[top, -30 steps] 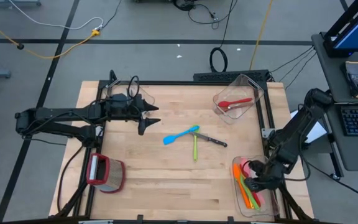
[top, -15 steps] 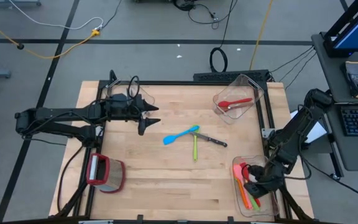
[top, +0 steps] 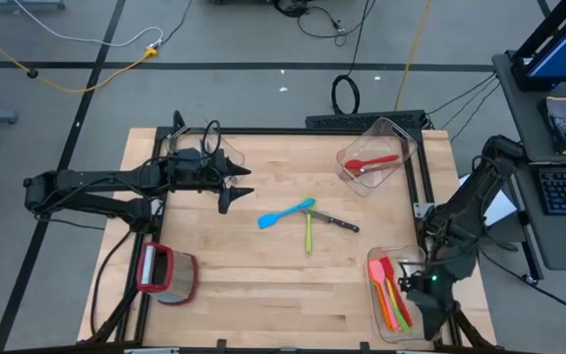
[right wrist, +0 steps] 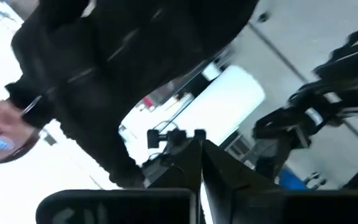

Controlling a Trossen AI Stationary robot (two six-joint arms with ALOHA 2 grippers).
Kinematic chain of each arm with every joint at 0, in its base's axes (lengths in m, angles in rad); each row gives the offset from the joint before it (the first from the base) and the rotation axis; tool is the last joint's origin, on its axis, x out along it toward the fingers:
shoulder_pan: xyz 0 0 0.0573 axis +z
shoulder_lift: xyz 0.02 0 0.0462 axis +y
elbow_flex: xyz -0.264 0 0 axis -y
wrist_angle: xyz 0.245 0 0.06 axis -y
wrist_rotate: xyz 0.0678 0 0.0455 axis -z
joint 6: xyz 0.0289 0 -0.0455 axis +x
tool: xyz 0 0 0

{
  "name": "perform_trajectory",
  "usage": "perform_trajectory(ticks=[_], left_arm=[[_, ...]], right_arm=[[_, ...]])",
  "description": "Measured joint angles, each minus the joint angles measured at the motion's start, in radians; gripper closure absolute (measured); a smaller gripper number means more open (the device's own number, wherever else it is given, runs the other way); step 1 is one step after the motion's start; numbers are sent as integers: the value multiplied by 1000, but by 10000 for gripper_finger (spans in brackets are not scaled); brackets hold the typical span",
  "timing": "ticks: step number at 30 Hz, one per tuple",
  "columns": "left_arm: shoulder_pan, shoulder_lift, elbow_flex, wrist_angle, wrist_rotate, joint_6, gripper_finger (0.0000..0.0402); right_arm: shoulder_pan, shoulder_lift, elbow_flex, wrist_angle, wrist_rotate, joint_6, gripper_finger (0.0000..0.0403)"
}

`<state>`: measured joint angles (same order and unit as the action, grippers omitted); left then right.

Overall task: Pick & Place Kitchen Items
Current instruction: Put the black kitchen knife into the top left transparent bin

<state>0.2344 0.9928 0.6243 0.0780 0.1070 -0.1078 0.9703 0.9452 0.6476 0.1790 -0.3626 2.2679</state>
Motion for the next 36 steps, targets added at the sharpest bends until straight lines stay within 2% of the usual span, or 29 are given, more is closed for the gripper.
perform_trajectory(ticks=[3, 5, 11, 16, 25, 36], left_arm=[[0, 0, 0, 0, 0, 0, 117], [0, 0, 0, 0, 0, -3, 117], [0, 0, 0, 0, 0, -4, 117], [0, 0, 0, 0, -1, -29, 117], [0, 0, 0, -1, -2, -53, 117], [0, 0, 0, -1, -2, -90, 117]], right_arm=[[-2, -30, 0, 22, 14, -8, 399], [-8, -52, 0, 29, 72, -69, 401], [-63, -106, 0, 31, 340, -456, 402], [-120, -126, 0, 31, 441, -761, 402], [-277, -126, 0, -20, 445, -1188, 402], [-581, -126, 0, -149, 445, -1588, 403]])
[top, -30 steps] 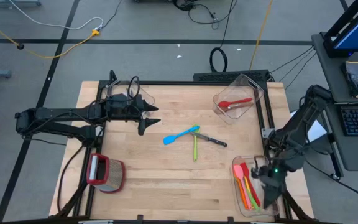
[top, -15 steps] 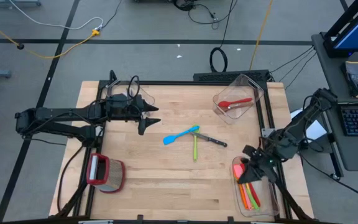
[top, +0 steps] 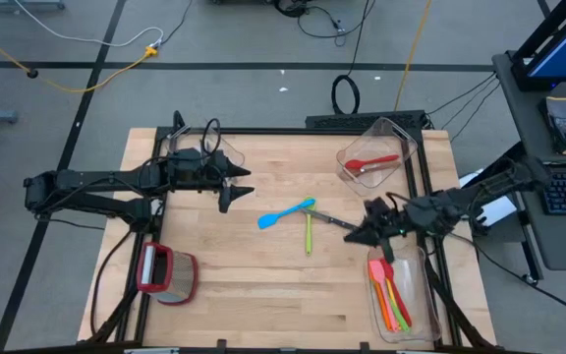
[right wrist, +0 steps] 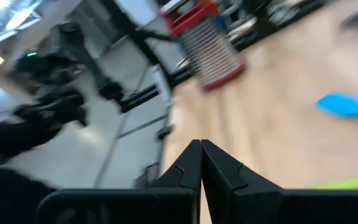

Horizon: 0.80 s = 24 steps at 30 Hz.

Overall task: Pick & Place Kitchen Items
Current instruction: Put the black kitchen knife into the top left transparent bin

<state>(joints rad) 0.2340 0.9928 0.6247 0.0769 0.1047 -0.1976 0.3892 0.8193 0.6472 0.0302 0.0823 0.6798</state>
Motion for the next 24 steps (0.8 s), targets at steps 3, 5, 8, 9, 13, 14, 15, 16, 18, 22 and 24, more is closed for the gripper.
perform_trajectory(ticks=[3, 5, 8, 9, 13, 14, 15, 16, 18, 22, 24], left_arm=[[0, 0, 0, 0, 0, -39, 117], [0, 0, 0, 0, 1, -90, 117], [0, 0, 0, 1, 2, -115, 117], [0, 0, 0, 1, 8, -113, 117], [0, -2, 0, 5, 85, -70, 117], [0, -8, 0, 6, 102, -61, 117], [0, -14, 0, 7, 114, -49, 117], [1, -21, 1, 11, 123, -41, 117], [1, -43, 1, 5, 126, -29, 117], [1, -100, 1, -1, 127, 8, 117], [1, -130, -7, -1, 127, 22, 117]], right_arm=[[-85, 0, 0, 7, 0, -80, 403], [-135, 0, 0, 7, -4, -136, 403], [-197, 5, 0, 9, -6, -239, 403], [-216, 9, 0, 10, -8, -273, 403], [-298, 35, 0, 11, -66, -384, 402], [-317, 45, 0, 10, -86, -393, 400], [-336, 55, 0, 9, -108, -396, 398], [-355, 67, 0, 10, -124, -397, 394], [-390, 92, 0, 9, -168, -398, 386], [-444, 145, 0, 1, -258, -408, 363], [-466, 168, 0, 2, -290, -408, 351]])
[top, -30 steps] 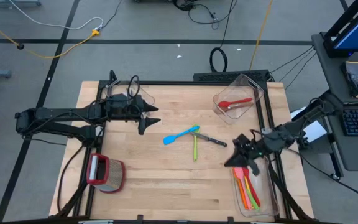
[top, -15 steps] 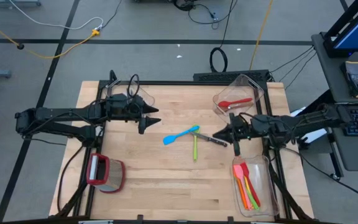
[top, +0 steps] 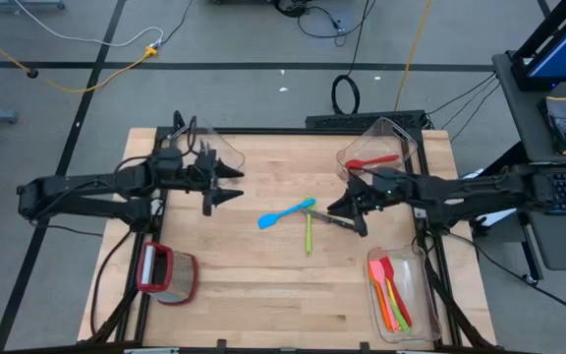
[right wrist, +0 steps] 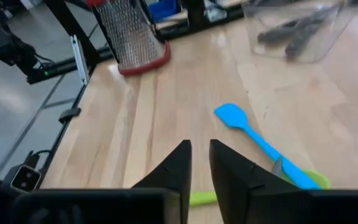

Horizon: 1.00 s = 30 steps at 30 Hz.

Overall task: Pick & Place Kitchen Items
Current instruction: Put the black kitchen knife into the top left transparent bin

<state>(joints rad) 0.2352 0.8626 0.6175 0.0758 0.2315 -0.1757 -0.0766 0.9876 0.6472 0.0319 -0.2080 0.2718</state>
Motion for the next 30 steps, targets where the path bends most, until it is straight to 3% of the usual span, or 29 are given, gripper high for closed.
perform_trajectory(ticks=[5, 10, 19, 30], left_arm=[[0, -92, -83, 19, -36, -10, 117], [0, -185, -185, 144, -39, -12, 117], [0, -257, -255, 139, -41, 5, 117], [-2, -255, -258, 136, -47, 20, 117]], right_arm=[[-31, 53, 42, -89, -32, -3, 319], [-49, 128, 188, -359, -30, -83, 290], [-111, 321, 386, -746, -28, -139, 263], [-140, 492, 405, -855, -31, -191, 261]])
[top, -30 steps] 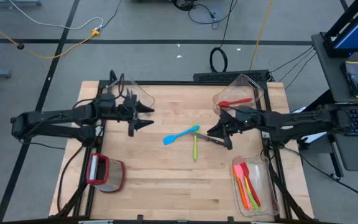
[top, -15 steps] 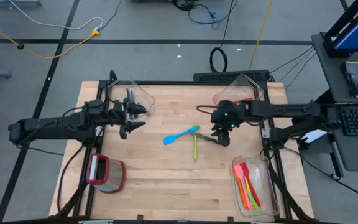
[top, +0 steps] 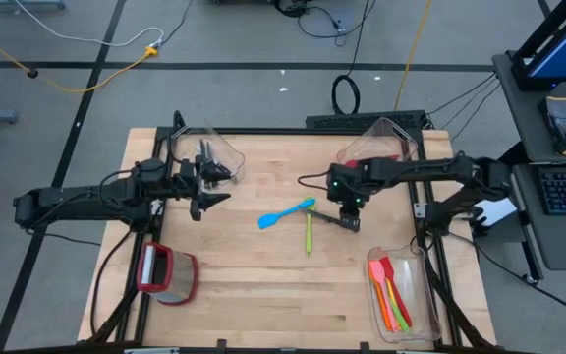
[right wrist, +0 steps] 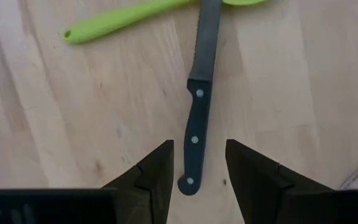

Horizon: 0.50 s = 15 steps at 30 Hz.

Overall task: Pick & Place Kitchen Items
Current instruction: Put the black kitchen knife into the top left transparent bin

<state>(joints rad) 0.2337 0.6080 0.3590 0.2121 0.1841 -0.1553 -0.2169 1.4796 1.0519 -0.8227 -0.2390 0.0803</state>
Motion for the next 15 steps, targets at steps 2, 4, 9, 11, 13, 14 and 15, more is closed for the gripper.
perform_trajectory(ticks=[2, 4, 9, 11, 13, 14, 15], left_arm=[[0, 0, 0, 0, 0, 3, 117], [0, 0, 0, 0, 0, 4, 117], [0, 0, 0, -1, 0, 2, 117], [0, 1, 0, -2, 0, 0, 117], [0, 0, 0, -1, 0, 0, 117], [0, 0, 0, -2, -1, 0, 117], [0, 1, 0, -2, -1, 1, 117]], right_arm=[[0, 26, 1, 9, 0, -18, 261], [0, 48, 1, 9, 0, -33, 261], [0, 91, 1, 40, 0, -75, 261], [0, 106, 1, 48, -1, -85, 261], [0, 123, 1, 56, -3, -86, 261], [2, 131, 1, 56, -9, -87, 261], [3, 140, 0, 56, -23, -92, 261]])
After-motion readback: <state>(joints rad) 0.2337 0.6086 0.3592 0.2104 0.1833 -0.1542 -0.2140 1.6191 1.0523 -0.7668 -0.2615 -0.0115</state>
